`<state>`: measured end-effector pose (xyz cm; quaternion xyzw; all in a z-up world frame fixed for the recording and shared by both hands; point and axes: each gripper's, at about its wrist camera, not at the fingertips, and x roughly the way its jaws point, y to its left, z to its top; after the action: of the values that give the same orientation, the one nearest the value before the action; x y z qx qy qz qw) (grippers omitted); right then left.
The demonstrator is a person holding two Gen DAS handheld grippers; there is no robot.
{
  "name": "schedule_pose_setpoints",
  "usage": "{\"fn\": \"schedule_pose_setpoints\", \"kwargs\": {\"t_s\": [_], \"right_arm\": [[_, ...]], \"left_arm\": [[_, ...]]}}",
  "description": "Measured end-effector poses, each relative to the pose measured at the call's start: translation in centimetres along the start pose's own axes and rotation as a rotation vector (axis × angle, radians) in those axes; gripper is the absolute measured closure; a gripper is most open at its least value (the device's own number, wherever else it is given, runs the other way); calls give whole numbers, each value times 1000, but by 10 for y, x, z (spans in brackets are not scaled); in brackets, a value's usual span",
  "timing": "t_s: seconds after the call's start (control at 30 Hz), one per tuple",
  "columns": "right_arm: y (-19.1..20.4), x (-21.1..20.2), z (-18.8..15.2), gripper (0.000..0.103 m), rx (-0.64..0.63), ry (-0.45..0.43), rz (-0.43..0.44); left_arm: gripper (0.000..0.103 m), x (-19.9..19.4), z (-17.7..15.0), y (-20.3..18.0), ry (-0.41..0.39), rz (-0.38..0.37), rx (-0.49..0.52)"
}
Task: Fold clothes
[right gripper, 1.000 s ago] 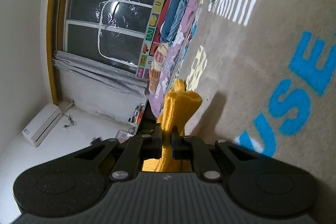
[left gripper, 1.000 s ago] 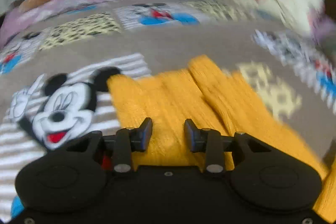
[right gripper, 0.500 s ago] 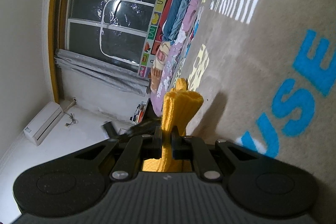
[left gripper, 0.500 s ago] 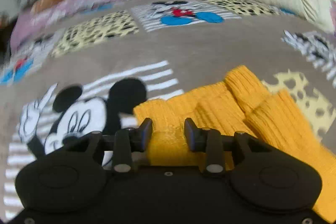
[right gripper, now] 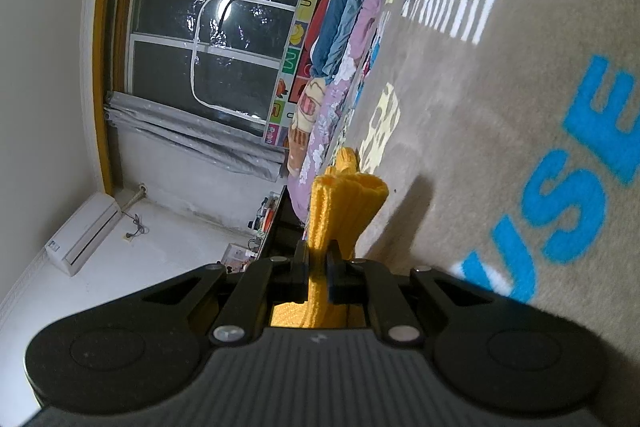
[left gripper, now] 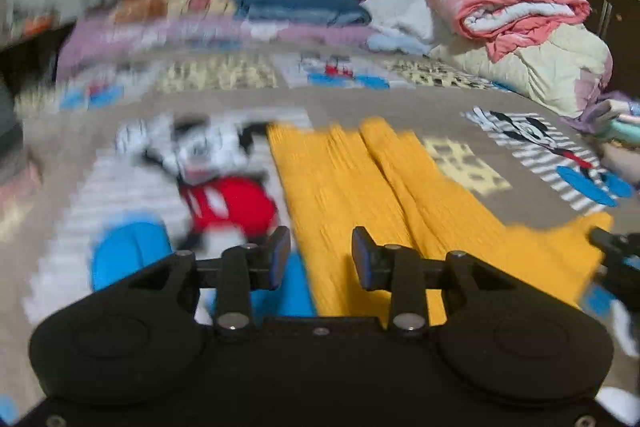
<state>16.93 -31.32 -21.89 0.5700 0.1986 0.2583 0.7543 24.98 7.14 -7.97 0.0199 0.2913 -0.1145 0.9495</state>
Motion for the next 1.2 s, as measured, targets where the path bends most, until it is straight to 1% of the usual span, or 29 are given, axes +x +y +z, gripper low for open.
{"fn": "schedule_pose_setpoints", "kwargs": {"t_s": [0.03,0.23,0.5,0.57,0.7,0.8,0.83,0.93,0.97,1.03,1.07,1.1,1.13,1.2], "right_arm": [[0,0,0,93,-1,-1,0],[13,-3,-1,93,-25,-17,-44],[46,-7,-1,93,-90,-49,-101],[57,-5,3,93,-115,-50,-122],[82,-3,12,93,-159,-40,-140],[102,1,17,93,-215,-22,-157],[109,4,19,93,-233,-14,-167],[121,9,23,93,-250,-1,-192],[124,12,24,93,-252,1,-200],[132,16,26,93,-257,5,-216],[135,18,27,93,-259,7,-224],[139,20,28,93,-261,10,-232],[142,23,29,93,-264,12,-240],[149,29,29,93,-273,23,-255]], "left_arm": [[72,-8,-7,-3,-3,-6,-8],[72,-56,-48,-18,-21,-41,-56],[72,-100,-99,-30,-40,-57,-129],[72,-107,-108,-41,-63,-24,-78],[72,-128,-105,-43,-138,-29,-89],[73,-112,-119,-45,-46,-122,-100],[72,-110,-125,-45,-61,-126,-103],[72,-121,-119,-47,-83,-127,-77],[72,-126,-116,-49,-112,-128,-48],[72,-124,-117,-48,-99,-160,-36],[70,-122,-117,-48,-92,-176,-31],[65,-115,-122,-48,-60,-195,-30],[60,-112,-127,-50,-61,-190,-6],[60,-116,-125,-58,-65,-170,69]]}}
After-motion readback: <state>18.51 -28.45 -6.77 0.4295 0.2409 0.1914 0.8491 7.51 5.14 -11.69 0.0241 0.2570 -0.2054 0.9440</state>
